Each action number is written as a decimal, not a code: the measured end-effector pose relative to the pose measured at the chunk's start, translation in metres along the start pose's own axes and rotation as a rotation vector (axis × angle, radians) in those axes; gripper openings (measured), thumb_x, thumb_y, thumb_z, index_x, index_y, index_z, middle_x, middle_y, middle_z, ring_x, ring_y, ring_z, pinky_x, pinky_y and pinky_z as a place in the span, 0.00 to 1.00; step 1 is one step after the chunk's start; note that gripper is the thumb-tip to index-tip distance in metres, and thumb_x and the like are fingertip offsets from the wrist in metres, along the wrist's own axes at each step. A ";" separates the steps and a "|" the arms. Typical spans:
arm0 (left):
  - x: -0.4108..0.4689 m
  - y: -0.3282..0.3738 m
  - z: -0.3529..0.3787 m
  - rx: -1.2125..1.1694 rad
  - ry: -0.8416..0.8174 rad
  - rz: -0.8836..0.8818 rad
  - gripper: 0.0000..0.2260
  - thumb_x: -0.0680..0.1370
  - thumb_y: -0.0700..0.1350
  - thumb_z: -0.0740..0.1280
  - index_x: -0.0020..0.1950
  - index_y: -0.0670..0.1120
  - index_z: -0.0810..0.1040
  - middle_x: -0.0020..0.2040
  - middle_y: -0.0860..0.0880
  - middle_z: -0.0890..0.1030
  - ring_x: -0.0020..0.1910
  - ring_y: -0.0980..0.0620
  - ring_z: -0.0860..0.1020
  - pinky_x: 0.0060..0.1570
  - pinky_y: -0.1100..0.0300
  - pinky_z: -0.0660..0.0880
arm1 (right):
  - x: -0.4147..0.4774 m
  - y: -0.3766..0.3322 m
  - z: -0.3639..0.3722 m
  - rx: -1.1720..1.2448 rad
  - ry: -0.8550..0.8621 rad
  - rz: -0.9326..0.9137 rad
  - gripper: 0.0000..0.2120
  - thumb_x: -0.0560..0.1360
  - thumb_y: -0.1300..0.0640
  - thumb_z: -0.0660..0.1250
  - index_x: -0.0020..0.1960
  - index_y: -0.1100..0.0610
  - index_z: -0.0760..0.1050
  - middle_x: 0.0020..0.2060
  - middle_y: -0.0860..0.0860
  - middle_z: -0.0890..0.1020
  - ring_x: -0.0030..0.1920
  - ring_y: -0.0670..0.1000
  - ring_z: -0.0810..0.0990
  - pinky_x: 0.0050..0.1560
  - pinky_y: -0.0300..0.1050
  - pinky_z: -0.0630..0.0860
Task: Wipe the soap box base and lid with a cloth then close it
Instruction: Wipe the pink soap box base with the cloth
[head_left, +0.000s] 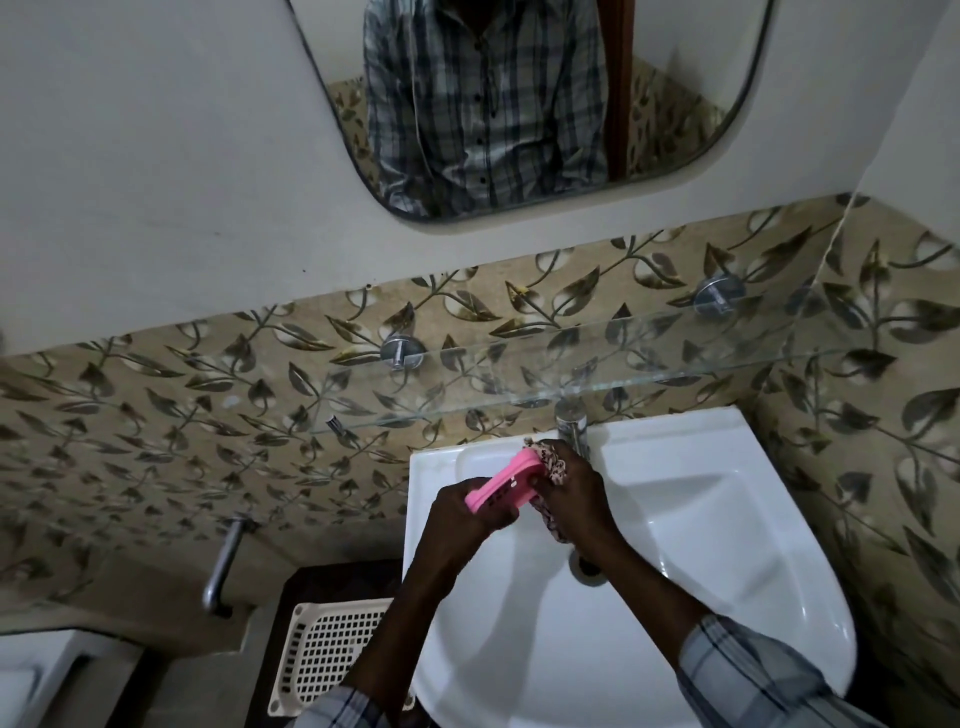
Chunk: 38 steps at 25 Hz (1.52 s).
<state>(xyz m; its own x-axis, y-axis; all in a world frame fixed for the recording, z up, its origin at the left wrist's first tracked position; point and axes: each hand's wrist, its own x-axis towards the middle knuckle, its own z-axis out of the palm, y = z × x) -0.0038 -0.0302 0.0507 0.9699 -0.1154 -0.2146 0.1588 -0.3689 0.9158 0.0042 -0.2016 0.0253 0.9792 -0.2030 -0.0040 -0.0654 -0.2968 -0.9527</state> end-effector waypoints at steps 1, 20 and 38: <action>0.003 0.003 0.001 0.167 -0.025 -0.014 0.07 0.65 0.54 0.75 0.39 0.53 0.83 0.30 0.53 0.81 0.29 0.57 0.76 0.32 0.64 0.70 | -0.003 0.000 0.000 -0.034 -0.008 -0.053 0.20 0.73 0.68 0.68 0.55 0.44 0.79 0.42 0.39 0.83 0.41 0.36 0.81 0.43 0.32 0.77; -0.009 -0.008 0.023 -0.374 0.300 0.037 0.08 0.68 0.41 0.72 0.45 0.46 0.87 0.40 0.43 0.87 0.39 0.47 0.83 0.37 0.57 0.81 | -0.037 -0.009 0.027 0.044 -0.014 0.017 0.19 0.77 0.66 0.65 0.66 0.54 0.74 0.54 0.52 0.83 0.50 0.49 0.81 0.44 0.38 0.76; 0.020 0.007 0.023 -1.165 0.118 -0.490 0.31 0.82 0.59 0.58 0.77 0.39 0.63 0.67 0.32 0.73 0.65 0.34 0.73 0.65 0.40 0.68 | -0.054 0.005 0.035 -0.100 -0.061 -0.277 0.24 0.73 0.75 0.65 0.67 0.60 0.75 0.60 0.55 0.79 0.60 0.52 0.79 0.61 0.47 0.78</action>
<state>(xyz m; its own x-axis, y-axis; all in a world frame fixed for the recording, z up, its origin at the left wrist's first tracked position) 0.0121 -0.0561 0.0451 0.7645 -0.0928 -0.6379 0.5145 0.6839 0.5172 -0.0420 -0.1591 0.0104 0.9720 -0.0459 0.2305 0.1901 -0.4236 -0.8857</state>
